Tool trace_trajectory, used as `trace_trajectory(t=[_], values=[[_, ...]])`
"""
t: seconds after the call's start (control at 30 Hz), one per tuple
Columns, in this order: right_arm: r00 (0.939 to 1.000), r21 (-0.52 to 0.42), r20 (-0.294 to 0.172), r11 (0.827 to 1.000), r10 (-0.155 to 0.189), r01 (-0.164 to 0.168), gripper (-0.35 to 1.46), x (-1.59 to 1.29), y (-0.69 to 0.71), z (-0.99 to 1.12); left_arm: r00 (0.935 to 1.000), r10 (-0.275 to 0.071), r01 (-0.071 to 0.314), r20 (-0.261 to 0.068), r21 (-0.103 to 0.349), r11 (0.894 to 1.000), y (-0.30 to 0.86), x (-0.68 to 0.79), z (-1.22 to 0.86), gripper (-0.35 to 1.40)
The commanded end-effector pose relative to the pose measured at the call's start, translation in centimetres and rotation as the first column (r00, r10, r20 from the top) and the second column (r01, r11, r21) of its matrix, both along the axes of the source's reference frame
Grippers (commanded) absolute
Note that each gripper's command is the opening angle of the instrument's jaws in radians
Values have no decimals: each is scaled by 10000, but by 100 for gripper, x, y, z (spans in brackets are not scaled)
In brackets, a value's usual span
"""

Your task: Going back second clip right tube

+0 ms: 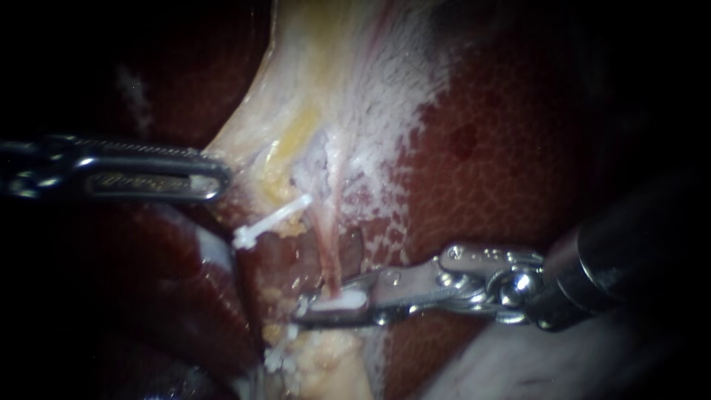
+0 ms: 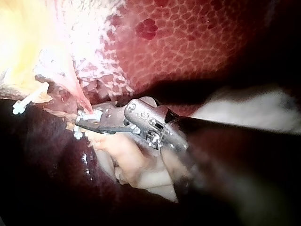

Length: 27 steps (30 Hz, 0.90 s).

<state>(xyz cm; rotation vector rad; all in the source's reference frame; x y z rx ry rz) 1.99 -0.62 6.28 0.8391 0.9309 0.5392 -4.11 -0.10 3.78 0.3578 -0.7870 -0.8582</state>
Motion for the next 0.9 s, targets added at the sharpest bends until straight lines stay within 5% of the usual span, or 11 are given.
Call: trace_trajectory(t=[0.03,0.6,0.73,0.9], values=[[10000,2,-2,10000,-2,2,-35,0,0,0,10000,-1,1,0,-2,10000,0,0,0,-13],[9998,44,-180,9999,96,-95,-32,2,0,0,10000,21,-21,14,0,10000,2,5,4,-13],[9993,24,-332,9999,143,-142,19,5,-1,-2,10000,24,-24,16,0,10000,2,5,5,-13],[9969,-975,-758,9951,-218,144,49,12,-5,-6,10000,26,-26,17,-1,10000,2,6,5,-13]])
